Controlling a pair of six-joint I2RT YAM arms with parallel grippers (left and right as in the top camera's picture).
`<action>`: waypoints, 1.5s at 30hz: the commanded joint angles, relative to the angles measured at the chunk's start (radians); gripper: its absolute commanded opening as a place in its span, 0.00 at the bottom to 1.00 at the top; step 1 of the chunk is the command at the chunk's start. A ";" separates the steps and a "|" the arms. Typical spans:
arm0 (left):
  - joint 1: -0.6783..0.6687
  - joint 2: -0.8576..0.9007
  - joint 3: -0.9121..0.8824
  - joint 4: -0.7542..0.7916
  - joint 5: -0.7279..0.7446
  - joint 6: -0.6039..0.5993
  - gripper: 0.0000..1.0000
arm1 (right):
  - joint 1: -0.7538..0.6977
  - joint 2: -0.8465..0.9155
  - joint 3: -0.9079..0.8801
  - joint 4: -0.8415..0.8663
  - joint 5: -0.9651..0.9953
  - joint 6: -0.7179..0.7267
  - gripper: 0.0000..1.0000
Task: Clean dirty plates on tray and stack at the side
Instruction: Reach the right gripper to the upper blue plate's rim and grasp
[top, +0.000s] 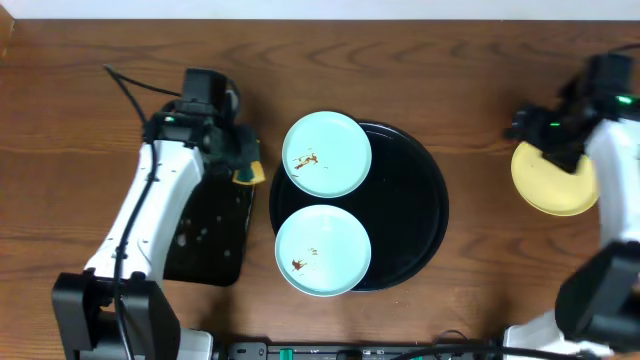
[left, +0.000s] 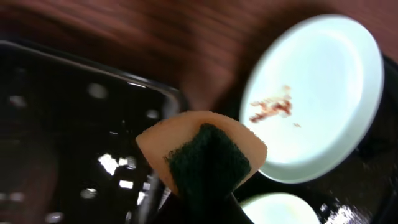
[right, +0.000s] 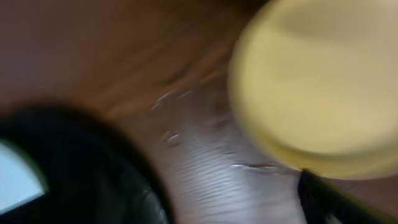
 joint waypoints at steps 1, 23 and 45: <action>0.058 0.003 -0.020 -0.006 -0.013 0.051 0.08 | 0.126 0.105 -0.018 0.019 -0.155 -0.072 0.76; 0.113 0.003 -0.040 -0.042 -0.013 0.061 0.07 | 0.416 0.332 0.044 0.346 -0.135 0.115 0.82; 0.113 0.003 -0.040 -0.036 -0.013 0.061 0.08 | 0.574 0.385 0.295 0.019 -0.211 -0.042 0.79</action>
